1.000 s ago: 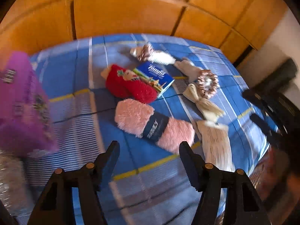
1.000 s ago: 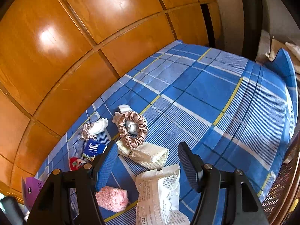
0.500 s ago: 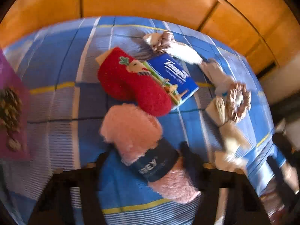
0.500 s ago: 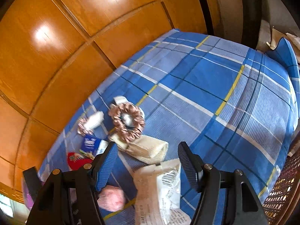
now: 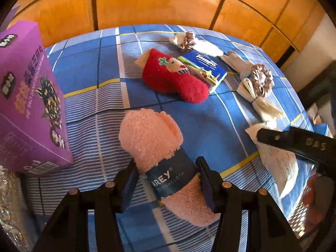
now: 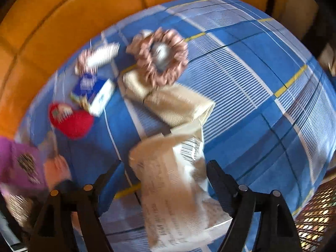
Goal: Organize soft objects
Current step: 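Carry the pink towel roll with the left tool and release it in the gold tray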
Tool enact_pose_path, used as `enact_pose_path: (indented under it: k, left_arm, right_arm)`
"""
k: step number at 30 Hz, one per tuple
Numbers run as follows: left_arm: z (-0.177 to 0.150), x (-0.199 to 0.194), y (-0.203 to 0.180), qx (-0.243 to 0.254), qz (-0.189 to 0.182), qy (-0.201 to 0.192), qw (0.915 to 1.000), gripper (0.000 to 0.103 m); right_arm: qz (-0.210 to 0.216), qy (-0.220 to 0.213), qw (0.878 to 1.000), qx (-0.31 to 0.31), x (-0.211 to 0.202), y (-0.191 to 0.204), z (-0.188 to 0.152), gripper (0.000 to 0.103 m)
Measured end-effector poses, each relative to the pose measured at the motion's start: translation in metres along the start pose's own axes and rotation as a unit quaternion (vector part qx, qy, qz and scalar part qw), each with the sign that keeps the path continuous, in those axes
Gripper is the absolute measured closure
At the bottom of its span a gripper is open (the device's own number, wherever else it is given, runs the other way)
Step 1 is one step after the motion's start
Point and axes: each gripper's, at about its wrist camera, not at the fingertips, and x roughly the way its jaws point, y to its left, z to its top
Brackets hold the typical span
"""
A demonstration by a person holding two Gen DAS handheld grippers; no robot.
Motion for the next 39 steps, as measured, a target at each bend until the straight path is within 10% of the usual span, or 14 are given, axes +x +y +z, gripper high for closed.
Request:
enact_pose_path:
  k: [8, 16, 25, 39]
  left_arm:
    - [0.012, -0.011, -0.015, 0.037, 0.027, -0.005, 0.9989, 0.058]
    - [0.092, -0.071, -0.007, 0.011, 0.022, -0.079, 0.9966, 0.058]
    - [0.163, -0.156, 0.116, -0.097, 0.105, -0.168, 0.9754, 0.057]
    - [-0.029, -0.221, 0.362, -0.286, 0.245, -0.159, 0.9125, 0.057]
  right_arm:
    - [-0.069, 0.004, 0.994, -0.087, 0.007, 0.028, -0.011, 0.041]
    - [-0.073, 0.005, 0.992, -0.105, 0.010, 0.045, -0.014, 0.041]
    - [-0.078, 0.003, 0.990, -0.118, 0.014, 0.053, -0.017, 0.040]
    - [-0.116, -0.027, 0.976, -0.184, 0.014, 0.074, -0.033, 0.045]
